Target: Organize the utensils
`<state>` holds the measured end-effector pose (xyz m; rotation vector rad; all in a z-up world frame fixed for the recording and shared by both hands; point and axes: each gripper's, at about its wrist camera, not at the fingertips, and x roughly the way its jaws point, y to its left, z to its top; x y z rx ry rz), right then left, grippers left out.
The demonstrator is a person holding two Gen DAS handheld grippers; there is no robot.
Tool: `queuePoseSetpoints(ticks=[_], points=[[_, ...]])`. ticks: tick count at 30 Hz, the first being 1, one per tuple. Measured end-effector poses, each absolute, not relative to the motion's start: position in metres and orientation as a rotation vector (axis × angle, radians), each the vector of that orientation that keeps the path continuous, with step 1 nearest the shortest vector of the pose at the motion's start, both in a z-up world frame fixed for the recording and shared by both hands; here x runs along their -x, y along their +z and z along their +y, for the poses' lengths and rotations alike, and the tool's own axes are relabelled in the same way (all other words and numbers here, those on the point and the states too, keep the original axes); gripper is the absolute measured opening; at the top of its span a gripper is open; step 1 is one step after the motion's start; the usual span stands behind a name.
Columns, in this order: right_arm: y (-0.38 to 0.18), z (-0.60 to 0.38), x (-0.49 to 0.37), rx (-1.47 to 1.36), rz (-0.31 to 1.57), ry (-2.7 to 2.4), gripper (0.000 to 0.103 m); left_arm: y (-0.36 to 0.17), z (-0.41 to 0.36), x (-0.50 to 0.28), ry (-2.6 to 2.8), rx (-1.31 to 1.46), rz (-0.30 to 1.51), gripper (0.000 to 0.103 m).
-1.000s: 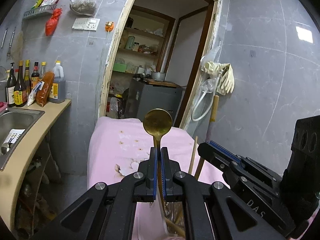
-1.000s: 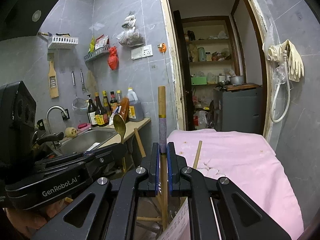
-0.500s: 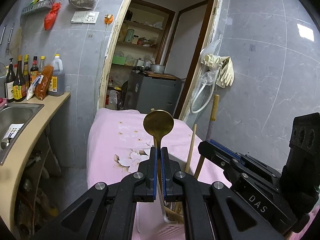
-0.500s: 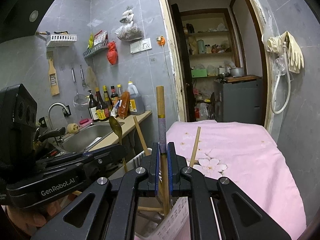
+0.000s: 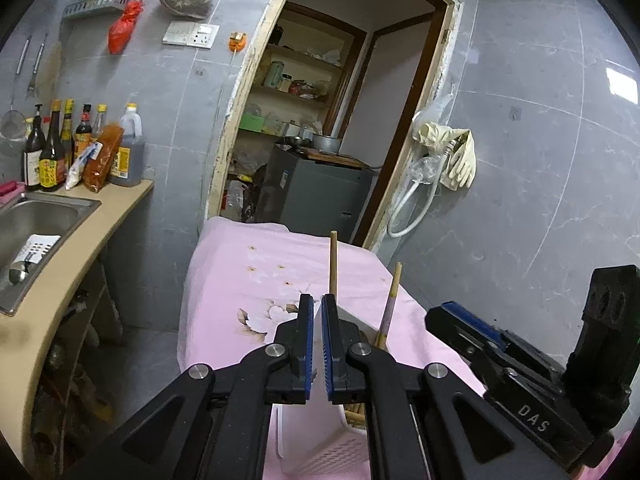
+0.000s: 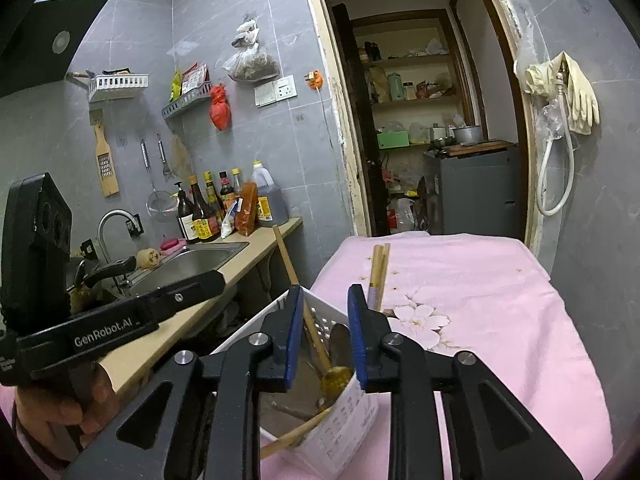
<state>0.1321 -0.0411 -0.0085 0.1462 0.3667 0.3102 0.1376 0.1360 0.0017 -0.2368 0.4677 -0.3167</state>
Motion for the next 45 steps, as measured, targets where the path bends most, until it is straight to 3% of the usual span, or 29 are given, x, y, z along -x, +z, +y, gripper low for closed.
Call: queuePoseSetpoints(ticks=[1, 3, 6, 14, 17, 20, 33, 45], points=[[-0.008, -0.044, -0.129, -0.148, 0.363, 0.308, 0.036, 0.002, 0.135, -0.135, -0.309, 0.231, 0.468, 0.007], [-0.006, -0.049, -0.124, -0.15, 0.361, 0.298, 0.041, 0.002, 0.133, -0.13, -0.299, 0.228, 0.474, 0.013], [-0.004, -0.06, -0.114, -0.151, 0.361, 0.284, 0.05, 0.003, 0.127, -0.116, -0.271, 0.215, 0.478, 0.028], [0.0, -0.095, -0.077, -0.138, 0.368, 0.236, 0.078, 0.007, 0.109, -0.073, -0.151, 0.174, 0.496, 0.088], [-0.003, -0.108, -0.062, -0.126, 0.39, 0.223, 0.093, 0.004, 0.101, -0.056, -0.121, 0.161, 0.526, 0.095], [-0.007, -0.119, -0.046, -0.116, 0.408, 0.221, 0.102, -0.004, 0.093, -0.037, -0.084, 0.153, 0.552, 0.097], [-0.036, -0.149, 0.022, -0.08, 0.511, 0.213, 0.102, -0.023, 0.079, 0.031, -0.049, 0.112, 0.572, 0.097], [-0.047, -0.167, 0.033, -0.126, 0.542, 0.195, 0.102, -0.031, 0.07, 0.055, -0.046, 0.109, 0.582, 0.097]])
